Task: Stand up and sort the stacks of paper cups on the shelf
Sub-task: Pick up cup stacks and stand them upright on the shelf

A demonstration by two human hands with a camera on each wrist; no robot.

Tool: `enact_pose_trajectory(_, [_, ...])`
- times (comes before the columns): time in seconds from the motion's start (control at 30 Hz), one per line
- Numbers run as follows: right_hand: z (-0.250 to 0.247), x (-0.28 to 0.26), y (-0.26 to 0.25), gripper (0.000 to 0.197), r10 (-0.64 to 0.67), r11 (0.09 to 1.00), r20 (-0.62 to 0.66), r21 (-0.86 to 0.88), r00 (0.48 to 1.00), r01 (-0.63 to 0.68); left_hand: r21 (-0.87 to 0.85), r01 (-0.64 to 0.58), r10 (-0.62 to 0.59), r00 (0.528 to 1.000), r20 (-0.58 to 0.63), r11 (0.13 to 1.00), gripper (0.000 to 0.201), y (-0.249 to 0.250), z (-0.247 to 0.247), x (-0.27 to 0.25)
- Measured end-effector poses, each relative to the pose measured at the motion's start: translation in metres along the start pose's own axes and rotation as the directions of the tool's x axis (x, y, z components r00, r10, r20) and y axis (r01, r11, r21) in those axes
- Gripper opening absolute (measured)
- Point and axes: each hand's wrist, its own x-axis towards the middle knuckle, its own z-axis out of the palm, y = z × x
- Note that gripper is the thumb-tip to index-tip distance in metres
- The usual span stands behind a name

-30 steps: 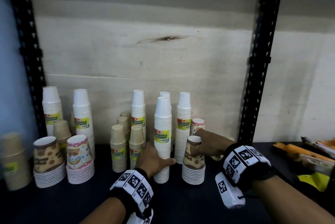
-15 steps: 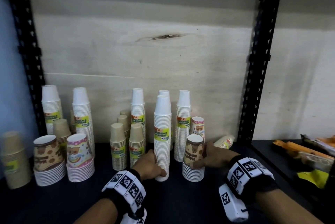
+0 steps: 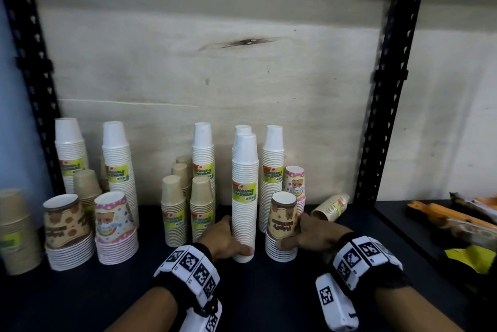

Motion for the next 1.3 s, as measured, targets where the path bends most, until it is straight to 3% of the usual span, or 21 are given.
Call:
enact_pose_trajectory(0.27, [0.001,-0.018,-0.019,0.089,0.003,1.0,0.061,0.017,0.998,-0.004,0.046,0.02,-0.023,0.997,0.08,0.999,0.1,0.009,-0.004,-0.007])
enact_pose_trajectory(0.63, [-0.004,-0.024,-0.016,0.089,0.014,1.0,0.072,-0.013,0.997,-0.013,0.054,0.024,-0.03,0.992,0.125,0.998,0.102,0.009,-0.003,-0.008])
enact_pose_trajectory(0.73, [-0.02,-0.028,-0.007,0.056,0.067,0.997,0.068,-0.053,0.995,-0.063,0.051,0.029,-0.035,0.992,0.12,0.998,0.104,0.007,-0.002,-0.008])
enact_pose_trajectory(0.8, [-0.034,-0.021,0.008,0.022,0.112,0.993,0.069,0.015,0.991,-0.113,0.068,0.03,-0.038,0.992,0.124,0.997,0.102,0.007,-0.002,-0.009])
enact_pose_trajectory(0.83, [-0.041,-0.014,0.017,0.017,0.158,0.982,0.067,0.097,0.985,-0.164,0.078,0.031,-0.041,0.991,0.128,0.996,0.101,0.007,-0.002,-0.009])
enact_pose_trajectory(0.93, [-0.055,0.008,0.047,0.02,0.316,0.9,-0.04,0.329,0.948,-0.286,0.088,0.036,-0.049,0.988,0.149,0.995,0.102,0.008,-0.003,-0.008])
enact_pose_trajectory(1.03, [-0.066,0.027,0.061,0.021,0.333,0.908,-0.213,0.336,0.918,-0.252,0.087,0.024,-0.038,0.985,0.167,0.996,0.102,0.01,-0.005,-0.01])
enact_pose_trajectory(1.13, [-0.074,0.041,0.066,0.043,0.349,0.922,-0.243,0.264,0.905,-0.284,0.11,0.004,-0.025,0.983,0.182,0.994,0.102,0.013,-0.007,-0.01])
enact_pose_trajectory(1.3, [-0.07,0.063,0.067,0.059,0.386,0.919,-0.261,0.187,0.885,-0.346,0.121,0.012,-0.036,0.98,0.197,0.993,0.104,0.02,-0.01,-0.013])
